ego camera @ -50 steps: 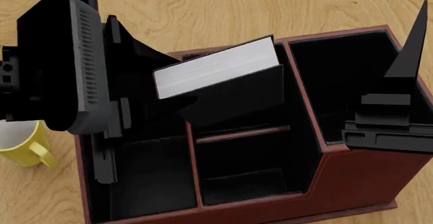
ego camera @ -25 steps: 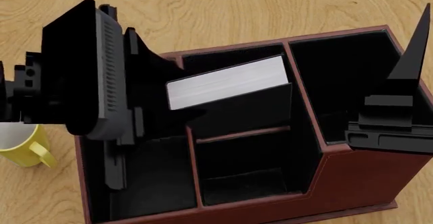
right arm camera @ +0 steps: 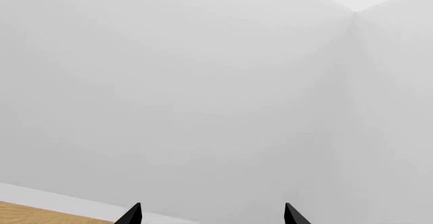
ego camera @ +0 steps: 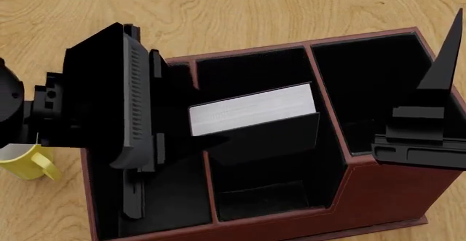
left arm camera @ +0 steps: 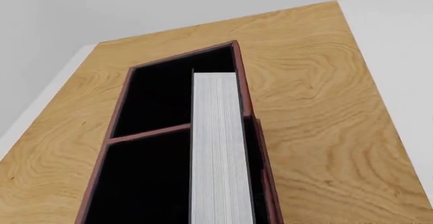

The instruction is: Pick up the book and place it in the back compartment of the caddy.

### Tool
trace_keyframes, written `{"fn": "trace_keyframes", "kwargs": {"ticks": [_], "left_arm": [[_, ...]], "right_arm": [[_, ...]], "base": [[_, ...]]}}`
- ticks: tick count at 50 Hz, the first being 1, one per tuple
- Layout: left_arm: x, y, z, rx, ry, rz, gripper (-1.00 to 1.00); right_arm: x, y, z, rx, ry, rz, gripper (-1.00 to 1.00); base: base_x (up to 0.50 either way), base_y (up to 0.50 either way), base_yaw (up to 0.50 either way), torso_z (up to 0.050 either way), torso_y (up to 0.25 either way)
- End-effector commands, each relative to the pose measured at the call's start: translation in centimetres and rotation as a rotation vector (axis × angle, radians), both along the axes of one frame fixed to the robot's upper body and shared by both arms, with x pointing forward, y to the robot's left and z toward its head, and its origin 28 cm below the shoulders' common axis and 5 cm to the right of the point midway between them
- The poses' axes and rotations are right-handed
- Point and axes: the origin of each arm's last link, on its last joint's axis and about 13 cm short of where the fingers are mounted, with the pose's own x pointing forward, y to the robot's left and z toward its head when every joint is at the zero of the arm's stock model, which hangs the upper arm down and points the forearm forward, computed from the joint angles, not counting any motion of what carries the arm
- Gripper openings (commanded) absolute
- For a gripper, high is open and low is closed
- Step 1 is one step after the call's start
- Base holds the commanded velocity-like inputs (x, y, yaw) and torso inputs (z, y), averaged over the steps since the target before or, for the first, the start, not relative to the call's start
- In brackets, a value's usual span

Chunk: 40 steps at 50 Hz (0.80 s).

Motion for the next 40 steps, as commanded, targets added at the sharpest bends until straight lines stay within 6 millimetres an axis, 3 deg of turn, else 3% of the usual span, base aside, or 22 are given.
{"fn": "trace_keyframes", "kwargs": {"ticks": [1, 40], "left_arm": [[-0.1, -0.5, 0.2, -0.028, -0.010, -0.013, -1.00], [1.3, -1.2, -2.0, -0.012, 0.031, -0.014, -1.00]], "right_arm": [[0.0, -0.1, -0.1, 0.002, 0.001, -0.001, 1.00], [0.0, 0.0, 0.1, -0.002, 0.003, -0.003, 1.00]], "base": [[0.00, 0.00, 0.00, 0.000, 0.000], [0.00, 0.00, 0.00, 0.000, 0.001]]}}
